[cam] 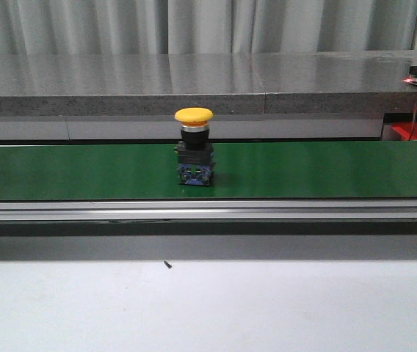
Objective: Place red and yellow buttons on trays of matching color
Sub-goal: 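Lower the right gripper onto the yellow button at the belt's end, then carry the yellow button into the yellow tray and open the right gripper, then return the right gripper to the belt's end and grasp the red button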
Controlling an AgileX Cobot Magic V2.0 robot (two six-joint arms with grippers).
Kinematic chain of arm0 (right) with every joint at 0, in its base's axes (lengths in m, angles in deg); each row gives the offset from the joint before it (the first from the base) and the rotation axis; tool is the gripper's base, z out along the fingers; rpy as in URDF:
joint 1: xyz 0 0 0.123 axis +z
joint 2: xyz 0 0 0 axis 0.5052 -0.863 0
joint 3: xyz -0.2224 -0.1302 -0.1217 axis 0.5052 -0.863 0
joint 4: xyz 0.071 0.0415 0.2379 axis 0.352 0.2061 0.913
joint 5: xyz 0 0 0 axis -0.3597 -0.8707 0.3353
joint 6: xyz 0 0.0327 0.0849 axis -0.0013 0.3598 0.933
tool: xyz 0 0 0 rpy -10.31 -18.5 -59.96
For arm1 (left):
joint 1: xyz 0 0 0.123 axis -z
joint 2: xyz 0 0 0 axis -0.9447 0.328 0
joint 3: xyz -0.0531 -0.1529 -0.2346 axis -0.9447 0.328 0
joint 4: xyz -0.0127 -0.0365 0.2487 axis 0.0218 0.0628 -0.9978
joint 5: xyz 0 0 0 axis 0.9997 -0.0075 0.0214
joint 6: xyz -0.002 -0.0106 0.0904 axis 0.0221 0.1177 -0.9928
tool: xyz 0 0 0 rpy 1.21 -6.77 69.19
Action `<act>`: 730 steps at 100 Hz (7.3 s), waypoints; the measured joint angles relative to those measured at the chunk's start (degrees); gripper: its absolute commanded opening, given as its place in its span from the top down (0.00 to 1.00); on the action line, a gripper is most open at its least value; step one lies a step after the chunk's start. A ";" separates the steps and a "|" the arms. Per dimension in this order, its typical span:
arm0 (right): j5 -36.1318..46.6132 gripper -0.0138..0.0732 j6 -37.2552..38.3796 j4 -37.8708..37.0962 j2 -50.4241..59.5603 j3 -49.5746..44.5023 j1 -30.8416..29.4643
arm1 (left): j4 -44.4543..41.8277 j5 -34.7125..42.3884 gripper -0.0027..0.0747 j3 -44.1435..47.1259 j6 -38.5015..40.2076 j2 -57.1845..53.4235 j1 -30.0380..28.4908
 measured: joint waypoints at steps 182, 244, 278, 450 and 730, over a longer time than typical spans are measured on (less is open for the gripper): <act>-59.94 0.25 -5.52 5.52 -79.16 70.36 13.27 | -0.39 -1.11 0.99 0.12 0.00 -1.97 0.00; -64.28 0.25 -5.52 5.55 -99.68 83.87 21.62 | -0.48 -1.11 0.99 0.12 0.00 -1.97 0.00; -60.38 0.63 -5.52 5.44 -101.75 83.87 21.62 | -0.48 -1.11 0.99 0.12 0.00 -1.97 0.00; -47.84 0.63 -0.07 7.38 -96.30 68.73 -20.79 | -0.48 -1.11 0.99 0.12 0.00 -1.97 0.00; -61.24 0.22 -19.91 8.45 -102.13 83.78 20.84 | -0.38 -1.14 0.99 0.12 0.00 -1.97 0.00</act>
